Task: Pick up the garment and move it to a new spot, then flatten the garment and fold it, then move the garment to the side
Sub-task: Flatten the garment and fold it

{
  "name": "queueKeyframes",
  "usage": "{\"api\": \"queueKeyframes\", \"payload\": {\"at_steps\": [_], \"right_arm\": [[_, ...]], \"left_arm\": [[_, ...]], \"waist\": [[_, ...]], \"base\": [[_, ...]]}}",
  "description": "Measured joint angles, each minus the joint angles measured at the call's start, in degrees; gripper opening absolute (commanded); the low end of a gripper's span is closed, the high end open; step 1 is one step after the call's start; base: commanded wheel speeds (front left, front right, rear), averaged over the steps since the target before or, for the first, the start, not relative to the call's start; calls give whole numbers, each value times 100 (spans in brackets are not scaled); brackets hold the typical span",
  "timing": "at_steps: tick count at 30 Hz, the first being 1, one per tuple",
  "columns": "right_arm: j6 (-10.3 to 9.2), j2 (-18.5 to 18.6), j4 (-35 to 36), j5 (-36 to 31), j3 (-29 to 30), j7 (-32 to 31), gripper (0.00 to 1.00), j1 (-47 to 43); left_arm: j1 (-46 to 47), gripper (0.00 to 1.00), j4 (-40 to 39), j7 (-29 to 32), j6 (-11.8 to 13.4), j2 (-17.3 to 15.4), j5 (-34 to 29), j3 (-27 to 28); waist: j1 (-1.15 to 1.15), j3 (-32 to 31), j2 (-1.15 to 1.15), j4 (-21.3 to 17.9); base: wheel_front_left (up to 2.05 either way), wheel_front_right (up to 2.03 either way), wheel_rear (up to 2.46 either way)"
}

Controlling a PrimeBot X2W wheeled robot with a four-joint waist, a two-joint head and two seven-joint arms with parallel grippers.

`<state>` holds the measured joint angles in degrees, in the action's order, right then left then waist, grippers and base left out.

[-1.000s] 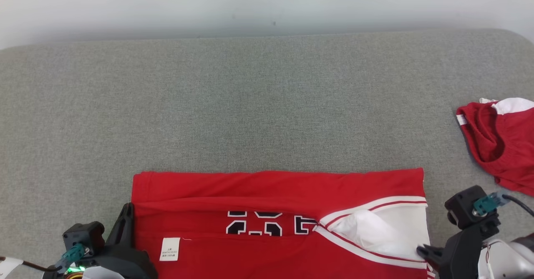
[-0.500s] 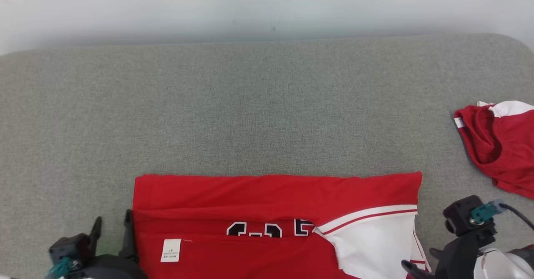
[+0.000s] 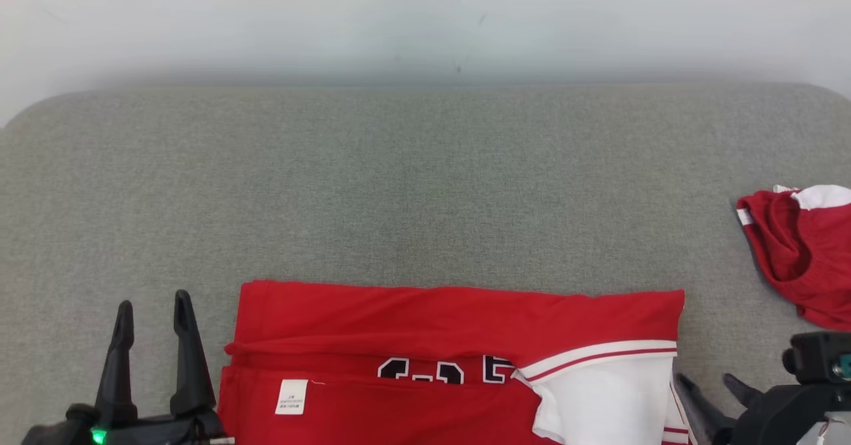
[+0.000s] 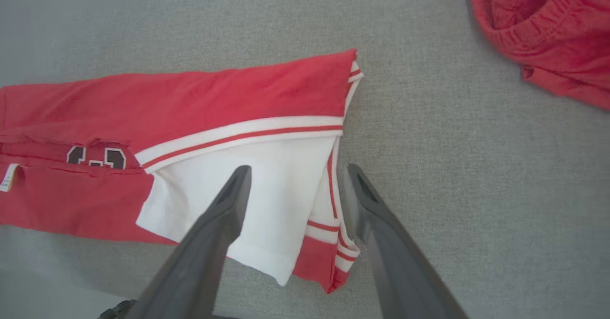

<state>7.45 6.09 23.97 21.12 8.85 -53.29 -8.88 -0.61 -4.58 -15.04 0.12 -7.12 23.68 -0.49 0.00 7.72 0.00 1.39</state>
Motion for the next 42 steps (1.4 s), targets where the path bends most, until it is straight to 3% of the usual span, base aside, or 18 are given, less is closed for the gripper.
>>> {"api": "queueKeyframes", "payload": {"at_steps": [5,10,19,34,35,36,37,38,39,42], "right_arm": [[0,-234,-589,-498,479,490,100,103],[0,-308,-1237,-672,671,870,100,363],[0,-314,-2516,-703,491,1416,100,780],[-7,-288,-3417,-942,198,1346,98,1262],[-7,-283,-3434,-960,188,1330,47,1274],[-7,-282,-3444,-972,183,1321,47,1287],[-7,-282,-3454,-977,179,1315,35,1302],[-7,-281,-3461,-992,169,1314,4,1316],[-7,-283,-3468,-1017,164,1317,0,1335],[1,-303,-3484,-1069,167,1358,0,1372]], "left_arm": [[-171,100,-491,0,-423,308,-318,233],[-313,100,-586,-1,-602,390,-369,253],[-372,100,-476,0,-677,416,-394,144],[-277,100,-170,-1,-675,417,-350,87],[-267,100,-157,-1,-675,417,-350,82],[-260,100,-144,-1,-676,417,-349,80],[-258,100,-126,-1,-676,417,-339,81],[-258,100,-104,-1,-677,417,-333,82],[-258,100,-90,0,-689,417,-332,85],[-254,100,-63,-1,-701,417,-307,93]], "waist": [[0,-74,0,73],[0,-144,0,133],[0,-119,0,255],[0,34,0,373],[0,39,0,380],[0,45,0,387],[0,51,0,391],[0,58,0,393],[0,65,0,393],[0,84,0,383]], "base": [[0,0,0],[0,0,0],[0,0,0],[0,0,0],[0,0,0],[0,0,0],[0,0,0],[0,0,0],[0,0,0],[0,0,0]]}}
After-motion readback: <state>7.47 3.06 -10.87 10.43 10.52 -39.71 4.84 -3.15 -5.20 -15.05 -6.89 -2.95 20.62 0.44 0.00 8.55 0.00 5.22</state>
